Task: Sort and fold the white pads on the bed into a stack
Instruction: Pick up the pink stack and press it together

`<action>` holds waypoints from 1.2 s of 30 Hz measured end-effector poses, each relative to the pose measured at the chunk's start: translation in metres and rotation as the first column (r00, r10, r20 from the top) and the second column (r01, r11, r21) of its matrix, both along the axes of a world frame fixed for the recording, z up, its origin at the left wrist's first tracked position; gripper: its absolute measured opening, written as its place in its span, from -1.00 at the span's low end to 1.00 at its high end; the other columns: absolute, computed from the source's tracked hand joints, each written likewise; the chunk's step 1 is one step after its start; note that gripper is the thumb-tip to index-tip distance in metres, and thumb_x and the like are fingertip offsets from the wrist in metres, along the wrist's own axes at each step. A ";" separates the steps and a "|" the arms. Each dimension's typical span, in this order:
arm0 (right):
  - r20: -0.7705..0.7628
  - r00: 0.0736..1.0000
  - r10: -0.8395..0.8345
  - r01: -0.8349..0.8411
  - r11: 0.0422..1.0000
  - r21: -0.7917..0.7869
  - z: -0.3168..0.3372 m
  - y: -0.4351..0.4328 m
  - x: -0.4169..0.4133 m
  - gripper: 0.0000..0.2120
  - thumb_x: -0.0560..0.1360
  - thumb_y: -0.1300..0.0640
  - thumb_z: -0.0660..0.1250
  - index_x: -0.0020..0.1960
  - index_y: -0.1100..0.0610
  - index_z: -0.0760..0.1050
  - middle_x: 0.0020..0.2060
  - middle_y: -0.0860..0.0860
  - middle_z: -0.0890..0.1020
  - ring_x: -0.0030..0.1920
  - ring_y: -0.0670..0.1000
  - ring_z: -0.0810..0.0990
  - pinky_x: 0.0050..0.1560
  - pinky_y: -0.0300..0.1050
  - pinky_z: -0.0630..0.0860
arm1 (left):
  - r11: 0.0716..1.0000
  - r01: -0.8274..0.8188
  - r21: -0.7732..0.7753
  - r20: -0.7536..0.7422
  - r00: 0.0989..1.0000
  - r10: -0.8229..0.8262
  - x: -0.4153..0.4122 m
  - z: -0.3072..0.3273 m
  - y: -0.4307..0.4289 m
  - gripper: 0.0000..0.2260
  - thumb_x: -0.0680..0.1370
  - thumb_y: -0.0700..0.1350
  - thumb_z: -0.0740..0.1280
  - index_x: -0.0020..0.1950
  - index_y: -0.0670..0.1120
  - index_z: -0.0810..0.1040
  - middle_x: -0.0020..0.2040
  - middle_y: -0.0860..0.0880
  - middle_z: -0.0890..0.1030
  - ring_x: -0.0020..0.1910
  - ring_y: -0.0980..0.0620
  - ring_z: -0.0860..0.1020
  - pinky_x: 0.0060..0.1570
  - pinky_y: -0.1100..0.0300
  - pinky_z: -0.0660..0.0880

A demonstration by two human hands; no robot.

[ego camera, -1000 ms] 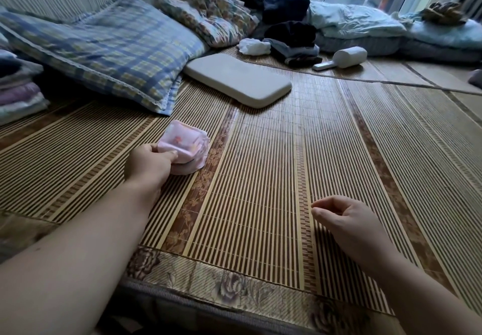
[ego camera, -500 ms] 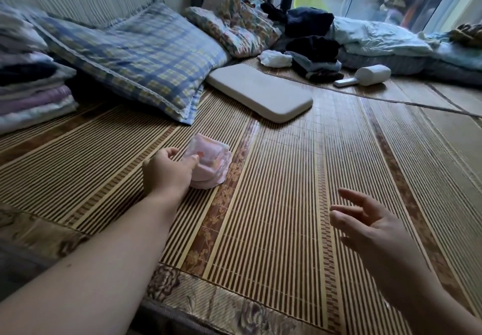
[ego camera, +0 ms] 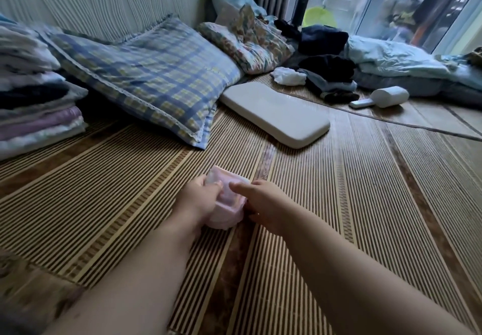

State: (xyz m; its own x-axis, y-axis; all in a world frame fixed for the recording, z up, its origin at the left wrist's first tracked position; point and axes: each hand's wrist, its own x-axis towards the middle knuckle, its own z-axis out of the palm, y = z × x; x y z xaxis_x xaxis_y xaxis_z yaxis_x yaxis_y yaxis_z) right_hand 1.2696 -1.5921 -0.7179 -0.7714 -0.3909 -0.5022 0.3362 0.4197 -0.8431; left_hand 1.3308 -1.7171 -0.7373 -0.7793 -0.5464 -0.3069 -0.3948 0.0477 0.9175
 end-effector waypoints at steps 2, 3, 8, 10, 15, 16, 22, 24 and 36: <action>0.048 0.998 -0.030 0.029 0.999 0.015 -0.001 -0.004 -0.008 -0.54 0.33 0.04 0.50 0.08 0.33 0.53 -0.05 0.22 0.66 -0.10 0.16 0.68 -0.03 0.05 0.63 | 0.999 0.001 -0.043 0.031 1.000 0.001 -0.004 0.000 0.002 -0.77 0.57 -0.02 0.20 0.14 -0.05 0.56 -0.08 -0.06 0.64 -0.08 -0.08 0.60 0.02 -0.07 0.57; 0.070 0.997 -0.041 0.040 0.999 0.024 -0.001 -0.005 -0.011 -0.55 0.31 0.09 0.52 0.06 0.35 0.53 -0.07 0.22 0.66 -0.14 0.16 0.67 -0.08 0.01 0.63 | 0.998 -0.002 -0.063 0.043 0.999 0.004 -0.005 0.000 0.002 -0.77 0.58 -0.03 0.19 0.12 -0.05 0.57 -0.08 -0.07 0.64 -0.07 -0.09 0.59 0.03 -0.07 0.56; 0.270 0.962 0.036 -0.075 0.988 0.133 0.010 -0.012 -0.022 -0.68 0.38 0.13 0.49 0.00 0.30 0.50 -0.23 0.11 0.55 -0.26 0.03 0.54 -0.25 -0.17 0.51 | 0.996 0.001 -0.092 0.059 0.998 0.005 -0.009 -0.003 0.005 -0.75 0.58 -0.09 0.20 0.19 -0.09 0.55 -0.03 -0.12 0.62 -0.05 -0.11 0.57 0.01 0.01 0.55; 0.297 0.954 0.041 -0.104 0.975 0.197 0.011 -0.012 -0.026 -0.60 0.38 0.07 0.48 0.09 0.28 0.47 -0.22 0.09 0.52 -0.22 0.02 0.50 -0.28 -0.21 0.42 | 0.995 0.006 -0.103 0.067 0.998 0.001 -0.009 -0.005 0.005 -0.75 0.57 -0.10 0.20 0.21 -0.09 0.54 -0.04 -0.13 0.62 -0.05 -0.11 0.57 -0.02 0.04 0.54; 0.128 0.988 0.087 -0.112 0.971 0.209 0.000 -0.009 -0.020 -0.48 0.33 -0.01 0.51 0.16 0.26 0.50 0.03 0.17 0.62 0.07 0.13 0.61 0.13 -0.03 0.53 | 0.998 0.037 -0.055 0.052 0.998 -0.034 -0.007 -0.006 0.005 -0.74 0.53 -0.18 0.20 0.15 -0.05 0.58 -0.08 -0.08 0.65 -0.07 -0.08 0.60 0.02 0.00 0.57; 0.059 0.994 0.089 -0.099 0.977 0.187 -0.002 -0.008 -0.016 -0.47 0.30 -0.01 0.51 0.14 0.28 0.51 0.05 0.20 0.64 0.07 0.16 0.63 0.16 0.03 0.54 | 0.999 0.045 -0.025 0.039 0.998 -0.044 -0.005 -0.005 0.007 -0.73 0.51 -0.20 0.19 0.12 -0.04 0.59 -0.08 -0.09 0.65 -0.07 -0.10 0.61 0.03 -0.04 0.58; -0.193 0.978 -0.082 0.079 0.997 -0.025 0.000 0.023 0.014 -0.46 0.22 0.09 0.50 0.13 0.24 0.46 -0.04 0.23 0.64 -0.10 0.14 0.68 -0.09 0.10 0.64 | 0.963 0.159 0.219 -0.131 0.983 -0.132 0.008 0.007 0.031 -0.65 0.43 -0.33 0.16 0.10 -0.09 0.60 -0.08 -0.19 0.67 -0.06 -0.15 0.64 -0.02 -0.05 0.60; -0.296 0.950 -0.100 0.101 0.995 -0.012 0.009 0.050 0.024 -0.45 0.22 0.06 0.54 0.12 0.13 0.42 -0.04 0.15 0.63 -0.13 0.08 0.67 -0.21 0.00 0.65 | 0.906 0.324 0.273 -0.231 0.936 -0.266 0.014 0.014 0.041 -0.58 0.36 -0.31 0.23 0.19 -0.07 0.55 0.01 -0.18 0.66 0.00 -0.14 0.63 0.00 -0.03 0.59; -0.532 0.604 0.593 -0.190 0.756 0.627 0.032 0.162 0.089 -0.24 0.23 -0.05 0.54 0.31 -0.12 0.21 0.09 -0.13 0.49 0.03 -0.14 0.52 0.03 -0.21 0.52 | 0.444 0.834 -0.327 -0.026 0.462 -0.886 0.065 -0.007 0.121 0.08 0.41 -0.02 0.46 0.33 0.34 -0.49 0.39 0.03 0.39 0.10 0.21 0.47 0.02 0.36 0.44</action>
State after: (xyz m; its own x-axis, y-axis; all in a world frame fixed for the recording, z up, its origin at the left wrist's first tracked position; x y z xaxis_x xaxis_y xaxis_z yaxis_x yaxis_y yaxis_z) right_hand 1.3585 -1.4303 -0.6857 -0.7803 -0.6137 -0.1201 -0.5294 0.7505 -0.3955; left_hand 1.3959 -1.5962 -0.7442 -0.9084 0.4081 -0.0907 0.1341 0.4900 0.8613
